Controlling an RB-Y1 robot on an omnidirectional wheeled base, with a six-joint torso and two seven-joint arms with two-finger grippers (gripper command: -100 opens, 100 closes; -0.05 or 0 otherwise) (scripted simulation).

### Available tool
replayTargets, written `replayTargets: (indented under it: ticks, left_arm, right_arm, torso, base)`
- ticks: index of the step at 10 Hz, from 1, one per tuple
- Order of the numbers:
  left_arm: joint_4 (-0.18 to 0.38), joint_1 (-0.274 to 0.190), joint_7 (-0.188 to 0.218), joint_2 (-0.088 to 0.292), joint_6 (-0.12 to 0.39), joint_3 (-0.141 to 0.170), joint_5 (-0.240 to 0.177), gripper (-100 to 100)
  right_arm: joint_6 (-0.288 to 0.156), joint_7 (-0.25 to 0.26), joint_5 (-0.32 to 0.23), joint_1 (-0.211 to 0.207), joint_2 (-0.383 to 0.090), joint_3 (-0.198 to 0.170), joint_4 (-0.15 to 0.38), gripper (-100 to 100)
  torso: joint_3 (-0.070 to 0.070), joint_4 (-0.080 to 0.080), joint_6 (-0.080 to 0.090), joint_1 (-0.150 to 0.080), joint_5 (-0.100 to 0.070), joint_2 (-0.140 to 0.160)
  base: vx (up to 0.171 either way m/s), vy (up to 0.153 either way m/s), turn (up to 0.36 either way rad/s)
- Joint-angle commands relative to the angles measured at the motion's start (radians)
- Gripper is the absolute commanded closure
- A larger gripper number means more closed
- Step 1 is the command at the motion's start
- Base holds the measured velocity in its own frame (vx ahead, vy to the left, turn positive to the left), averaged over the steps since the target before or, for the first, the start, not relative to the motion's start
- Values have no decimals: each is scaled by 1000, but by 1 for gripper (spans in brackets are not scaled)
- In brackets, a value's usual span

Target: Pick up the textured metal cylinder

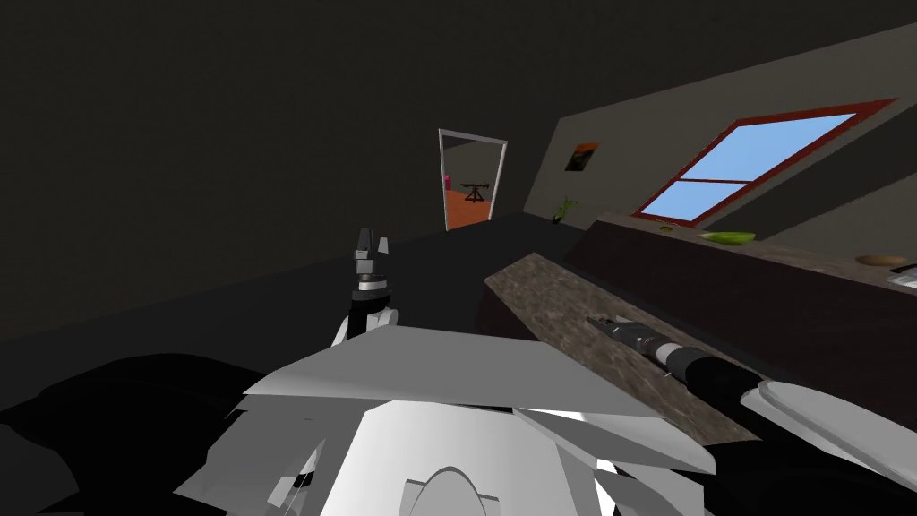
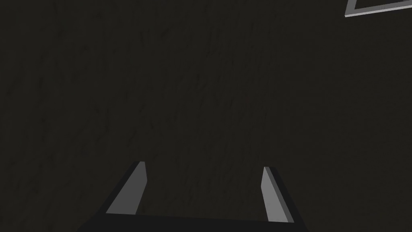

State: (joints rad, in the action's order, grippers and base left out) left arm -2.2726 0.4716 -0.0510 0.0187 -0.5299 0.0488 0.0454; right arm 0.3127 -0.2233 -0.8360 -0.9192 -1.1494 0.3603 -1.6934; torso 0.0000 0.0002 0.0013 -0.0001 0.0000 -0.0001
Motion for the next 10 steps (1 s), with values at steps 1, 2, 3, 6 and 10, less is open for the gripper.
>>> replayTargets:
  ticks: [1, 2, 3, 6, 10]
  left_arm:
    - [0, 0, 0, 0, 0, 0, 0, 0]
    - [0, 0, 0, 0, 0, 0, 0, 0]
    - [0, 0, 0, 0, 0, 0, 0, 0]
    - [0, 0, 0, 0, 0, 0, 0, 0]
    - [0, 0, 0, 0, 0, 0, 0, 0]
  right_arm:
    - [8, -15, -46, -15, -50, -6, 46, -100]
    - [8, -15, -46, -15, -60, -6, 46, -100]
    - [12, -27, -86, -27, -101, -17, 81, -100]
    - [24, -52, -159, -49, -184, -48, 146, -100]
    - [49, -87, -254, -75, -281, -111, 228, -100]
  torso:
    - [0, 0, 0, 0, 0, 0]
    - [0, 0, -1, 0, 0, 0]
    - [0, 0, 0, 0, 0, 0]
    - [0, 0, 1, -1, 0, 0]
    - [0, 0, 0, -3, -1, 0]
  base:
    - [5, 4, 206]
    - [5, -3, 121]
    - [4, -2, 204]
    - [4, -14, 192]
    - [-2, -33, 173]
